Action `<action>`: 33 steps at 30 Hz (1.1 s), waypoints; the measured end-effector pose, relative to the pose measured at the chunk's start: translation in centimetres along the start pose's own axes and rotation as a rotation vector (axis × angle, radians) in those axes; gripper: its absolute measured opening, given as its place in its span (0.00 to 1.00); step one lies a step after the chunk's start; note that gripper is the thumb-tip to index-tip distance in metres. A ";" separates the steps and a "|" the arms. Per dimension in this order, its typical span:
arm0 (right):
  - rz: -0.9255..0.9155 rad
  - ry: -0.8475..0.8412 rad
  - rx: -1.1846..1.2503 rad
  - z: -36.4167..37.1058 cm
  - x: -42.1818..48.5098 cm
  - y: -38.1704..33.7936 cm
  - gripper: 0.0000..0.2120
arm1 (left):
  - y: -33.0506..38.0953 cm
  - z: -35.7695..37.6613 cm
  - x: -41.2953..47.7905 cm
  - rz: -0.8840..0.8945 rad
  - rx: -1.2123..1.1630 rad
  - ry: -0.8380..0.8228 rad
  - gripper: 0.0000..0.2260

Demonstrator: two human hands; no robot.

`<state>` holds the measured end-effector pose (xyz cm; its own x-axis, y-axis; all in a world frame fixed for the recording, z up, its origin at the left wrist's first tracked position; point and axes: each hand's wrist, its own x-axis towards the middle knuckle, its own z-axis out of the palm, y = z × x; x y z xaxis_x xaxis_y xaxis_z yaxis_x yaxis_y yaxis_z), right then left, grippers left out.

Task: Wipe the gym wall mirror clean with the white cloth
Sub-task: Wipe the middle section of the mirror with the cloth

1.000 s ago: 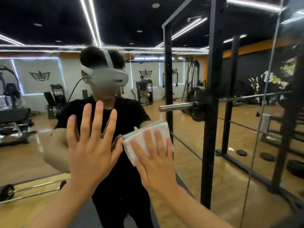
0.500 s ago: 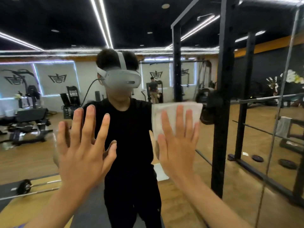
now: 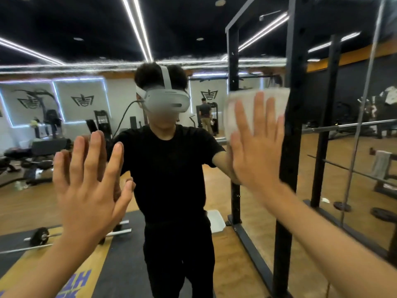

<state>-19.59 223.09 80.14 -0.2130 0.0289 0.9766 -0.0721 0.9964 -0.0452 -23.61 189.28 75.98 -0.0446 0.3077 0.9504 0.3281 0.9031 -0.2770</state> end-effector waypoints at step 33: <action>0.017 0.033 -0.002 -0.8 -0.1 7.3 0.27 | 0.1 -0.3 0.1 -0.069 0.001 -0.090 0.32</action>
<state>-19.33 230.45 79.87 -0.1824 0.0489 0.9820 -0.0669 0.9958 -0.0620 -23.31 189.34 76.03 -0.1518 0.2702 0.9508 0.3205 0.9234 -0.2113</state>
